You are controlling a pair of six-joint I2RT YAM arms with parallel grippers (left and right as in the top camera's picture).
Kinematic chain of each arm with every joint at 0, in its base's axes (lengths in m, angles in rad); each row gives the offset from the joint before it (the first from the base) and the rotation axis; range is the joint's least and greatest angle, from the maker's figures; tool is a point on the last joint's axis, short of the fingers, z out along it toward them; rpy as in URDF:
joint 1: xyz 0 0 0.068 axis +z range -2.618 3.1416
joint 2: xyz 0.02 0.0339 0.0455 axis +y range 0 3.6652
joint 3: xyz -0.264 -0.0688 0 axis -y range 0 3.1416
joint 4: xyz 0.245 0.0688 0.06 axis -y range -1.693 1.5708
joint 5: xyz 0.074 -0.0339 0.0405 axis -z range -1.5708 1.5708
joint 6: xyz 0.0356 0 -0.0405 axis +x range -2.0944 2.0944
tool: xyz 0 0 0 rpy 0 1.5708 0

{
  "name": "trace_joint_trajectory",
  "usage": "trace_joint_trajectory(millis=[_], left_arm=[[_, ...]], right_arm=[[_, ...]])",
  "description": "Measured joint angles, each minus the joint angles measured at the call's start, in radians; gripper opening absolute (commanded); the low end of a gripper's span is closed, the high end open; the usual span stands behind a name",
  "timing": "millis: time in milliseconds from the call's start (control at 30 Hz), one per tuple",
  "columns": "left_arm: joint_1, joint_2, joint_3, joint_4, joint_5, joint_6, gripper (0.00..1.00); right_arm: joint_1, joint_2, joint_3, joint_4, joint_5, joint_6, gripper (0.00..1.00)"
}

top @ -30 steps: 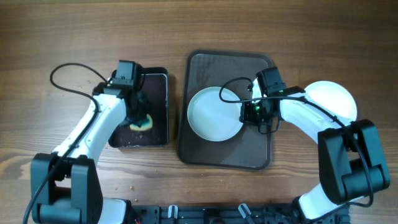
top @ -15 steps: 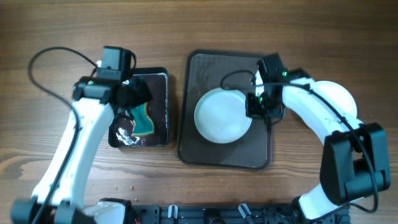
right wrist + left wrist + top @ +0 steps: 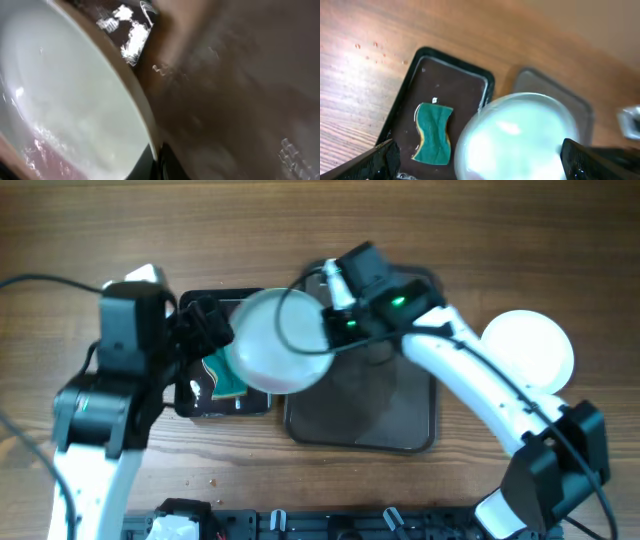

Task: Clean dirty plates on tray and stack at the side
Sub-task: 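Lift the plate with right gripper and tilt it over the black tray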

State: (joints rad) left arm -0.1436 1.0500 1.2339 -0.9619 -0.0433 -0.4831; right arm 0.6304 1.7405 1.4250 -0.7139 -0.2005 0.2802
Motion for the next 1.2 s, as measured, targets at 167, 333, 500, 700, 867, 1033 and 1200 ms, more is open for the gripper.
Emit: trace_joint_trajectory(millis=[167,333,500,700,867,1033,1200], left_arm=[[0.0,-0.109,0.001,0.0,0.0,0.0,1.0],[0.0,-0.171,0.003,-0.021,0.0,0.0,1.0],[0.0,-0.183,0.003,-0.051,0.0,0.0,1.0],[0.0,-0.182,0.003,-0.053,0.0,0.0,1.0],[0.0,-0.183,0.003,-0.053,0.0,0.0,1.0],[0.0,-0.183,0.003,-0.052,0.011,0.0,1.0],[0.001,-0.183,0.003,-0.056,0.011,0.0,1.0]], right_arm=[[0.114,0.077,0.004,0.198,0.042,0.018,0.04],[0.18,0.158,0.004,0.354,0.182,0.016,0.04],[0.217,0.165,0.005,0.456,0.356,-0.064,0.04],[0.292,0.144,0.005,0.472,0.609,-0.19,0.04],[0.356,0.09,0.005,0.523,0.783,-0.278,0.04],[0.413,0.063,0.005,0.567,0.941,-0.359,0.04],[0.429,0.063,0.005,0.574,1.003,-0.399,0.04]])
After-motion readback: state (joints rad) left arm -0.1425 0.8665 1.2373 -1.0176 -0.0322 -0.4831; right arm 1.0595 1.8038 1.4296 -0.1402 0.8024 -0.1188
